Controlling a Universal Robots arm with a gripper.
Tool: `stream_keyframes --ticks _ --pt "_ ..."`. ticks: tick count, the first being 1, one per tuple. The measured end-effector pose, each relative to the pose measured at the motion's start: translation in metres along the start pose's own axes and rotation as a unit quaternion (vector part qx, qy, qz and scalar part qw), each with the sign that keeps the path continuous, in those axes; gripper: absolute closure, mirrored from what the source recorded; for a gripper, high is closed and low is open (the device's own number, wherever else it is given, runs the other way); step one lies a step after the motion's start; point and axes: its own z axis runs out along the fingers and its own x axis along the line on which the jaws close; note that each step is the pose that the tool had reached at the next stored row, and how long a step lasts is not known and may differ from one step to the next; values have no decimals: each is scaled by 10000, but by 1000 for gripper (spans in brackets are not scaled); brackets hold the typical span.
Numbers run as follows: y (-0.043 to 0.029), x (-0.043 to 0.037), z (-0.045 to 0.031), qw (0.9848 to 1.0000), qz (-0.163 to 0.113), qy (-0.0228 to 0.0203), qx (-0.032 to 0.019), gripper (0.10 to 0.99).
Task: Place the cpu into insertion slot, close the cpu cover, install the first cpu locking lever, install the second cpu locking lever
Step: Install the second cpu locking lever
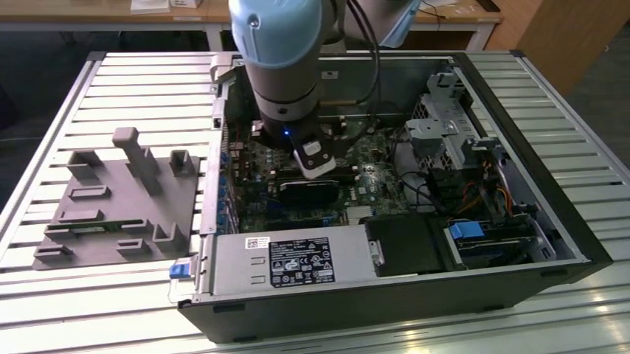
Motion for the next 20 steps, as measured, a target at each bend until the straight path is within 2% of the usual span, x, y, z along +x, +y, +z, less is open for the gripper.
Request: stream_keyframes --ticks 3,11,13,14,17,18,20 --pt "9 -42 0 10000 11 -19 85 980" --pt "51 -275 24 9999 19 -33 161 980" --pt "62 -312 29 9997 13 -42 231 980" --pt "69 -322 32 9996 9 -50 283 980" --pt "100 -337 43 9988 -9 -79 488 980" --pt "114 -339 48 9986 -12 -82 528 980" --pt "147 -343 59 9985 -13 -82 549 980"
